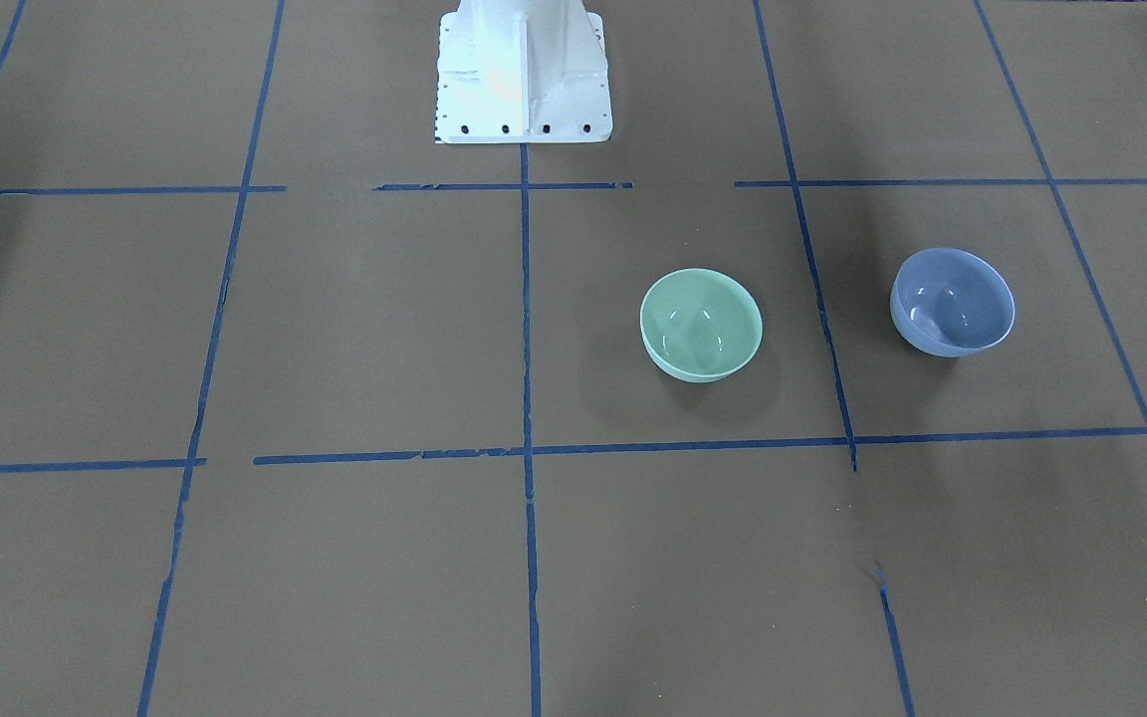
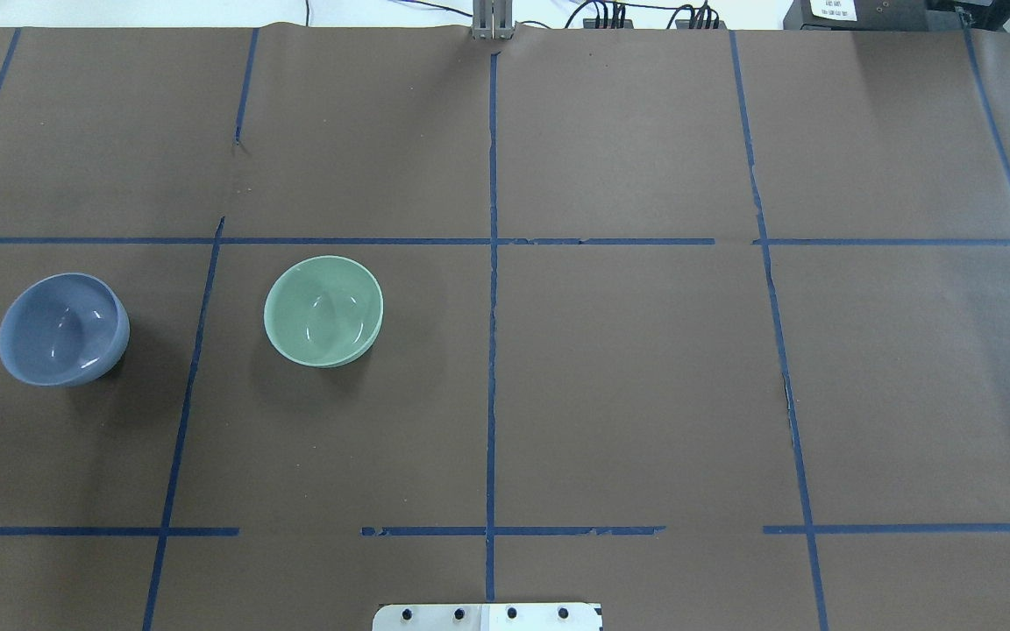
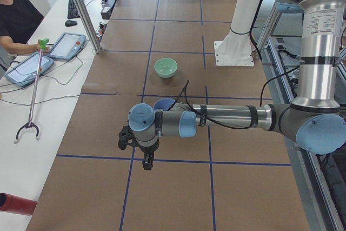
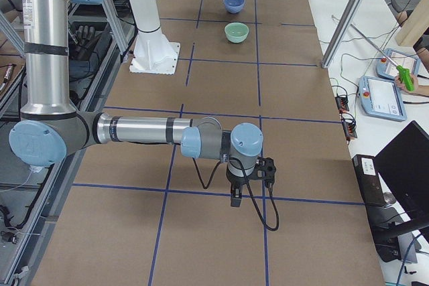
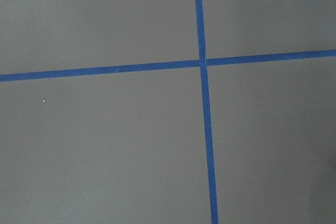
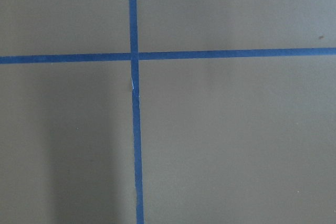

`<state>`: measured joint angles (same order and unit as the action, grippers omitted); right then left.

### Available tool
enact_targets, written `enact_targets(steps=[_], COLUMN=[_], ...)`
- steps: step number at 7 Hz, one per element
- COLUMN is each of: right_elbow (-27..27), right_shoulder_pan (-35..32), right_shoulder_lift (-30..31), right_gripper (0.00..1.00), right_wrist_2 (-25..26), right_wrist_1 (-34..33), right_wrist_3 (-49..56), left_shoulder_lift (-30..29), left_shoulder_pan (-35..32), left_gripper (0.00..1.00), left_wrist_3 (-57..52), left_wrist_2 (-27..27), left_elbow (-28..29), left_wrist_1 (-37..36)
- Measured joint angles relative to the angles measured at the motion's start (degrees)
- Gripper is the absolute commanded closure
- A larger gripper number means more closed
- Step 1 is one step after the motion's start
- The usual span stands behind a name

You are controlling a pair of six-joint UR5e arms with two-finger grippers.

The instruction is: Stack blue bowl on green bowl

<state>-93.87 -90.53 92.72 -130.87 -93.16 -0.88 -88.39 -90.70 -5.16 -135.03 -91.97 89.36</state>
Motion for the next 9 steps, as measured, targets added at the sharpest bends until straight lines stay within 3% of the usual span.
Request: enact_targets(steps=[5,9], right_elbow=[0.00,0.00], right_shoulder_pan=[-0.03,-0.02], right_shoulder_lift=[0.00,0.00], right_gripper=[0.00,0.00], right_wrist_2=[0.00,0.00], right_wrist_1=[0.00,0.00], right_wrist_3=[0.00,0.00], left_shoulder_lift=[-3.23,-4.79], left_shoulder_pan=[0.68,13.81], left_gripper=[0.00,0.00], left_wrist_3=[3.69,28.34], left_wrist_2=[-0.22,0.09], left_elbow=[-2.08,-5.21], left_wrist_1=[3.25,15.40])
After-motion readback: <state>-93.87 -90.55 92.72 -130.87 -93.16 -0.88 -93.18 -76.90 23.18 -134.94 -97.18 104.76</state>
